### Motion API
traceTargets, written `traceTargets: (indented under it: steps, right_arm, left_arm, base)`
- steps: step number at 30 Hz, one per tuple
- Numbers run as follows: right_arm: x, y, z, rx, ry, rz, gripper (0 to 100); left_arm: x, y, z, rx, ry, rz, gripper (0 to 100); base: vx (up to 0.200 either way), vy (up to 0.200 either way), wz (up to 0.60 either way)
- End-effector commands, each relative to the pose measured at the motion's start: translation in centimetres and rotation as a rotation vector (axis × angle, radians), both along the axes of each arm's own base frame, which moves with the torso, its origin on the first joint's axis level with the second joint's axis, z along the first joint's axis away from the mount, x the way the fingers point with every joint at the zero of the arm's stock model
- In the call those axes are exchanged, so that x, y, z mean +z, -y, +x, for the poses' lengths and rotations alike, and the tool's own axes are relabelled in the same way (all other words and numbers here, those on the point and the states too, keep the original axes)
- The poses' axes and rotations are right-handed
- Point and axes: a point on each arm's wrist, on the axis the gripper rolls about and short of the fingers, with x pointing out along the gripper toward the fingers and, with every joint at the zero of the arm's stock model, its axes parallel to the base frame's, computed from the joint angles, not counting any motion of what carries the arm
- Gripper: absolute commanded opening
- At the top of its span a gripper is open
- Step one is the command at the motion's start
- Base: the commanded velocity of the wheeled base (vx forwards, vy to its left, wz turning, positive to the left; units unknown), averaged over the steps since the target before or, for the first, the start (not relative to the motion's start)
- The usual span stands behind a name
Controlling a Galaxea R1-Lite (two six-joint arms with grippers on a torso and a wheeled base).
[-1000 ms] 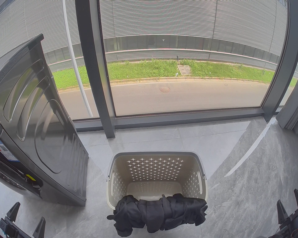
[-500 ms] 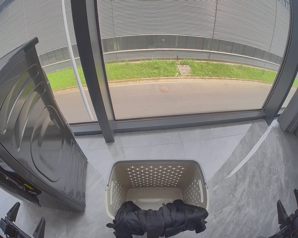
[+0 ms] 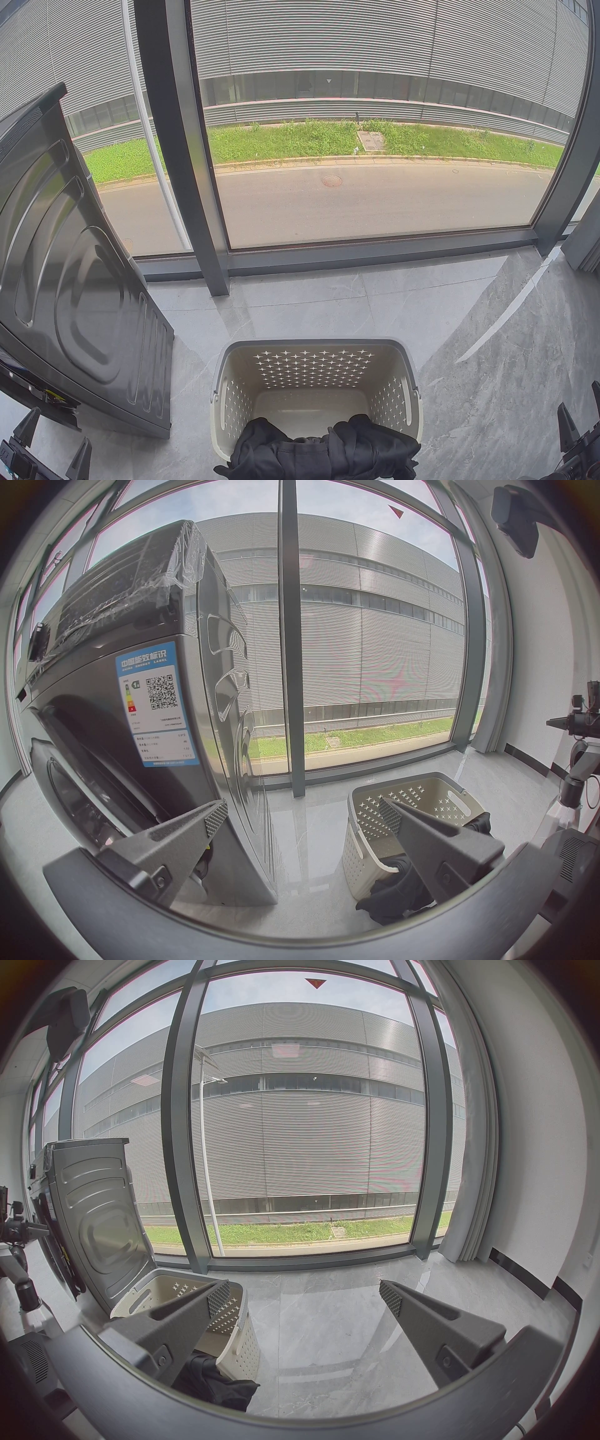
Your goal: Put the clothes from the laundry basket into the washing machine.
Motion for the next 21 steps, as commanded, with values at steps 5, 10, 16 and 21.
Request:
traceTargets:
  steps: [5,10,16,21]
  right_arm:
    - [-0.52,0.0,-0.01,-0.001,0.001,0.0,100]
    - [-0.52,0.0,-0.01,-0.001,0.001,0.0,100]
    - [-0.52,0.0,-0.01,-0.001,0.001,0.0,100]
    - [-0.52,0.0,-0.01,-0.001,0.001,0.0,100]
  left_arm:
    - [-0.53,0.0,0.0,0.0,0.0,0.001,100]
    - [-0.53,0.0,0.0,0.0,0.0,0.001,100]
    - [-0.53,0.0,0.0,0.0,0.0,0.001,100]
    - [-0.53,0.0,0.0,0.0,0.0,0.001,100]
  base:
    - [0.0,0.0,0.0]
    - [0.0,0.0,0.0]
    - [0.0,0.0,0.0]
    - [0.0,0.0,0.0]
